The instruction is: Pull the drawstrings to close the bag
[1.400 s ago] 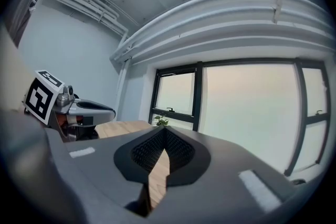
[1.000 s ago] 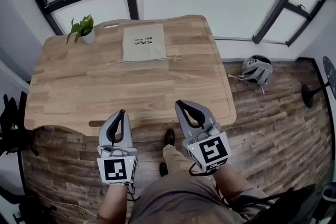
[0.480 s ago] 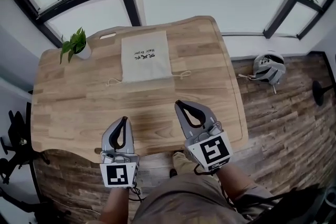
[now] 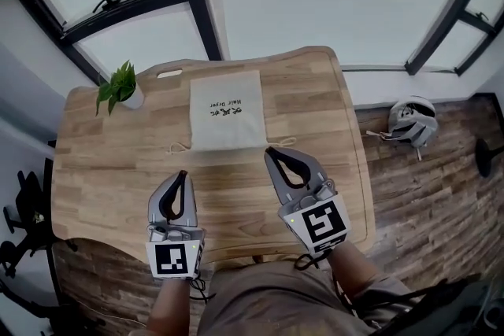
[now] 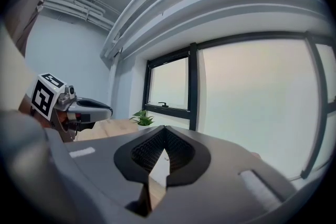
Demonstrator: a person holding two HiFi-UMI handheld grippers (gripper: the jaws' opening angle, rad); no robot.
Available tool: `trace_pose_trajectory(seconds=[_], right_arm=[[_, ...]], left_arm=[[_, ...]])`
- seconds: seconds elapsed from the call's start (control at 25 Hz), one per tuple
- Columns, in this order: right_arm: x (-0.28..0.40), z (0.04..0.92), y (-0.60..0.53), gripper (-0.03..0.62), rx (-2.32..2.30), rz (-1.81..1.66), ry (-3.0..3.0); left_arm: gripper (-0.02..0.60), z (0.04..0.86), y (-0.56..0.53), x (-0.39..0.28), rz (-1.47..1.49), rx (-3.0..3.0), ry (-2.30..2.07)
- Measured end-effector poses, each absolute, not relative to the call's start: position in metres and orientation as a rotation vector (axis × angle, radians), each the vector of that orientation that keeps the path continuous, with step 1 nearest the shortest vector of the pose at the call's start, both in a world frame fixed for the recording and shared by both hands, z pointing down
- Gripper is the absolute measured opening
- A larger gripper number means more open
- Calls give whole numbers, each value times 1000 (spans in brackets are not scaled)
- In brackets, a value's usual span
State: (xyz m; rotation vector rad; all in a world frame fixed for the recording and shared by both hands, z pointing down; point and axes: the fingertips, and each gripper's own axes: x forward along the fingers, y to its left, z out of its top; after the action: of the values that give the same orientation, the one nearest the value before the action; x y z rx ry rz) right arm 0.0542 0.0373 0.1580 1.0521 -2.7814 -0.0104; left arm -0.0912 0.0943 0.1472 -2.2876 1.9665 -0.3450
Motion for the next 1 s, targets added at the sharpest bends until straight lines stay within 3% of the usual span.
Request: trace_pose_trajectory(seconds=[0.28, 0.76, 1.0], right_arm=[[45, 176, 8, 31, 1031, 1, -2754], [38, 281, -41, 31, 959, 82, -2601], [48, 345, -56, 82, 910, 190, -2504]], left_arm=[[1, 162, 63, -118, -395, -2315, 1970], [29, 281, -1, -178, -614, -2524, 1940], [60, 338, -16, -191, -708, -2659, 1820]])
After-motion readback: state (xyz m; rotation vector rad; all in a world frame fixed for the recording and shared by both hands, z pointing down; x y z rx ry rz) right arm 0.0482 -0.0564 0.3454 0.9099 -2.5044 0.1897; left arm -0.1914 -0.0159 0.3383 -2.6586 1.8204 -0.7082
